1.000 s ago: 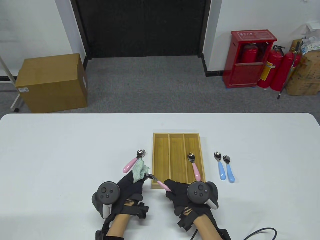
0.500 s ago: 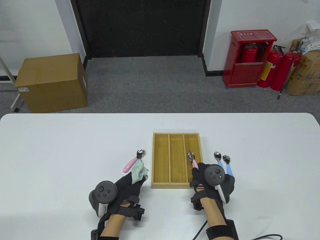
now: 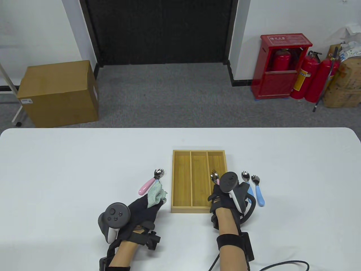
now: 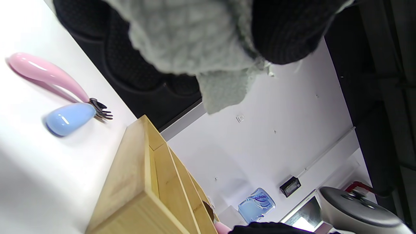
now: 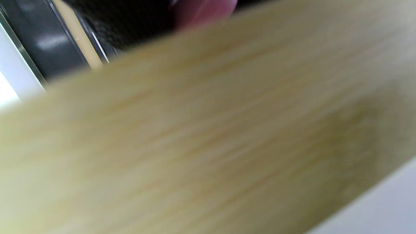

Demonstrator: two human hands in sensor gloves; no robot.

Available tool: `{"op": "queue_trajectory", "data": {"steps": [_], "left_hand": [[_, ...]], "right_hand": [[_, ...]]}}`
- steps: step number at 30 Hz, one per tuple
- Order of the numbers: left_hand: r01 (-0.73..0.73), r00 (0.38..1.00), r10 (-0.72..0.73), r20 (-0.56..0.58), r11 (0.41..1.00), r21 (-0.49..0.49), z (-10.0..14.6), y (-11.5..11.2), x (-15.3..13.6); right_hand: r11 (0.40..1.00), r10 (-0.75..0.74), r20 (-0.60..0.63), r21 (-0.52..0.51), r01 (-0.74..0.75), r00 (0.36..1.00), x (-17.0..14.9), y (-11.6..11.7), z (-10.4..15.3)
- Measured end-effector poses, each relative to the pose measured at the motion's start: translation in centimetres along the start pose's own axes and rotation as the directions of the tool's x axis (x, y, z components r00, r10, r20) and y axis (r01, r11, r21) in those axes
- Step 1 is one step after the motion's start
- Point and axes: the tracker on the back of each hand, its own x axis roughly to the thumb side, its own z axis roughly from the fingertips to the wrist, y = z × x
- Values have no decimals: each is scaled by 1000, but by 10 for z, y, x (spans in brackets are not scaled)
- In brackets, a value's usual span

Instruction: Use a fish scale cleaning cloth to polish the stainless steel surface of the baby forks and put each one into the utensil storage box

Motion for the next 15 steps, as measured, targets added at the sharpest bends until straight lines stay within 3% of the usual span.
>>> {"op": "queue_trajectory", "data": {"steps": [5,8,12,15], "left_hand": [[7,1000,-6,8,1000,-24,-1,-4,3],[5,1000,-5,6,1000,-27,-2,-5,2],[6,1000,-7,-8,1000,-22,-3,-2,-1],[7,1000,-8,-15,1000,-15,-3,0,-3]], "right_hand": [[998,62,7,34,-62,998,3,6,-6],[999,18,18,39,-19,1000,1,0,-10],[992,-125,17,23,125,992,-6,-27,-17],[993,-119,-1,-20,119,993,-17,-51,-22]]}}
